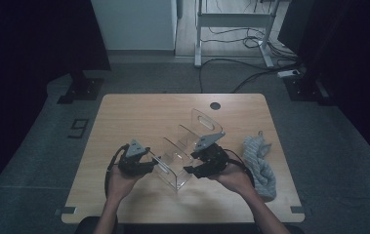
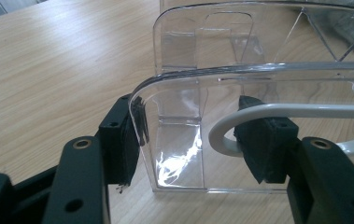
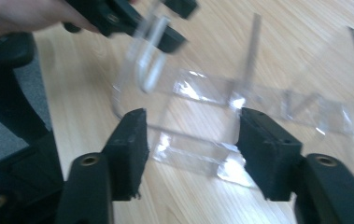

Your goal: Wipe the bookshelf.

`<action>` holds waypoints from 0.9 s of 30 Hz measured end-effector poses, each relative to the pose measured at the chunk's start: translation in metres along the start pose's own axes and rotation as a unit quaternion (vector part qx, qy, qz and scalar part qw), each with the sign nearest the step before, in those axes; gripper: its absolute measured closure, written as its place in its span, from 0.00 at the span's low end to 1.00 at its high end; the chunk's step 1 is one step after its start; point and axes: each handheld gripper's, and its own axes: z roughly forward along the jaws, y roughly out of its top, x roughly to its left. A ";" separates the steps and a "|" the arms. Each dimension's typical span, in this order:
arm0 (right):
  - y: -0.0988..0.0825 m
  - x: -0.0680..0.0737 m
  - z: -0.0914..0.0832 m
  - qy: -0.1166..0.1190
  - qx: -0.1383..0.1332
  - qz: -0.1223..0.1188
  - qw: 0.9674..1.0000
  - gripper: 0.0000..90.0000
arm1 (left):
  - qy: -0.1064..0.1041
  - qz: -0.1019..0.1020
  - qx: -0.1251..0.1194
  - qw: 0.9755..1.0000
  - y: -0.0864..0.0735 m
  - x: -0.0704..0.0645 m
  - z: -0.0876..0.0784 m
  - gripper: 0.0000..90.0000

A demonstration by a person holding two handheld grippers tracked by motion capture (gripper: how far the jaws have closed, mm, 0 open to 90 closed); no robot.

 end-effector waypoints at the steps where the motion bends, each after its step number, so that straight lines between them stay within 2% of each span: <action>1: -0.003 -0.003 -0.002 -0.004 0.002 0.005 1.000 0.44 | -0.001 0.002 0.002 1.000 -0.001 0.001 -0.002 0.47; 10: -0.030 -0.039 -0.019 -0.055 0.011 0.034 0.998 0.34 | -0.004 0.003 0.003 1.000 -0.009 0.007 -0.013 0.47; 16: -0.052 -0.062 -0.034 -0.089 0.016 0.062 0.994 0.30 | -0.007 -0.012 -0.003 1.000 -0.014 0.011 -0.015 0.43; 20: -0.071 -0.080 -0.047 -0.119 0.023 0.086 0.989 0.28 | -0.005 -0.015 -0.001 1.000 -0.014 0.011 -0.017 0.44; 22: -0.082 -0.089 -0.053 -0.139 0.027 0.103 0.985 0.26 | -0.004 -0.019 -0.001 1.000 -0.015 0.012 -0.018 0.45; 27: -0.107 -0.109 -0.063 -0.168 0.030 0.138 0.976 0.23 | -0.004 -0.034 -0.003 0.999 -0.019 0.015 -0.021 0.44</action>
